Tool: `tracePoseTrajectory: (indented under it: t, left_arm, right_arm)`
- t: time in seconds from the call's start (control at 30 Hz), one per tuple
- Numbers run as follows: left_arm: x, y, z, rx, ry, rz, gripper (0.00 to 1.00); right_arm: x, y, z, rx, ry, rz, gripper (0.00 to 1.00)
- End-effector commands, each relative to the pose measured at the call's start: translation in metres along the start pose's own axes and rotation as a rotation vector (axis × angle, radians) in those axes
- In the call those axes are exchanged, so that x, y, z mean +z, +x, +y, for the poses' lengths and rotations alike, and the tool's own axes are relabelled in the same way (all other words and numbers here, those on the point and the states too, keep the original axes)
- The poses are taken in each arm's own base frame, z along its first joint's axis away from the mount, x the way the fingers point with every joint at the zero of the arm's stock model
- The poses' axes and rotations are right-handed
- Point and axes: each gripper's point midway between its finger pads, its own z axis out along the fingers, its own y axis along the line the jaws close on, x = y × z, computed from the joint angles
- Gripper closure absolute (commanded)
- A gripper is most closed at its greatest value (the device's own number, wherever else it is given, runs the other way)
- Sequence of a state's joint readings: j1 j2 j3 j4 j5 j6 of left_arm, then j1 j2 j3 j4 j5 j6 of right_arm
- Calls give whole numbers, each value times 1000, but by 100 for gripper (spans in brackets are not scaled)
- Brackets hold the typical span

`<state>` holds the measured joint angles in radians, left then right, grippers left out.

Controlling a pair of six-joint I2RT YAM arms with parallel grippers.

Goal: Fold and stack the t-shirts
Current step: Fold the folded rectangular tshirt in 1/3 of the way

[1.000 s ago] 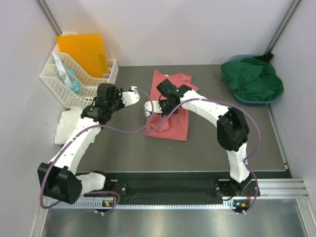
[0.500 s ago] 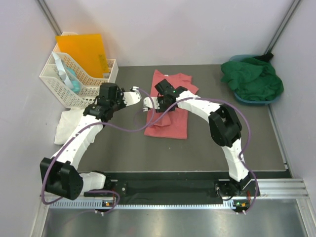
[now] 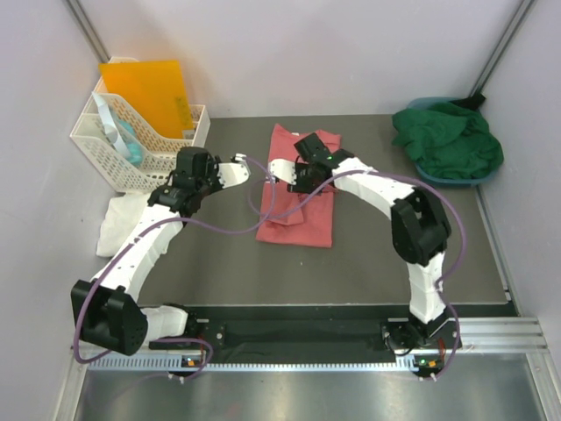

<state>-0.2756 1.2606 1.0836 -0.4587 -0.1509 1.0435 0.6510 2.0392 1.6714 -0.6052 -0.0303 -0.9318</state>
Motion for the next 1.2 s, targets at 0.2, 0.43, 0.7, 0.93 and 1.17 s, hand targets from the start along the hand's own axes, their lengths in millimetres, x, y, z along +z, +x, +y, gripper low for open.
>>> tracePoseTrajectory:
  t: [0.2,0.43,0.7,0.93,1.17]
  left_arm:
    - [-5,-2,60,-154,-240,62,55]
    - [-11,14,98,-316,-350,114,50]
    - [-13,24,106,-354,-359,128,50]
    - [-18,32,116,-377,-394,133,49]
    - [-16,28,119,-385,-391,112,48]
  right_arm:
    - [-80,-54,87,-101,-215,-230,58]
    - [-53,-62,122,-149,-264,-215,58]
    - [-22,-69,108,-140,-219,-204,57]
    - [2,-65,105,-146,-201,-181,58]
    - [-6,-75,81,-186,-127,-185,76]
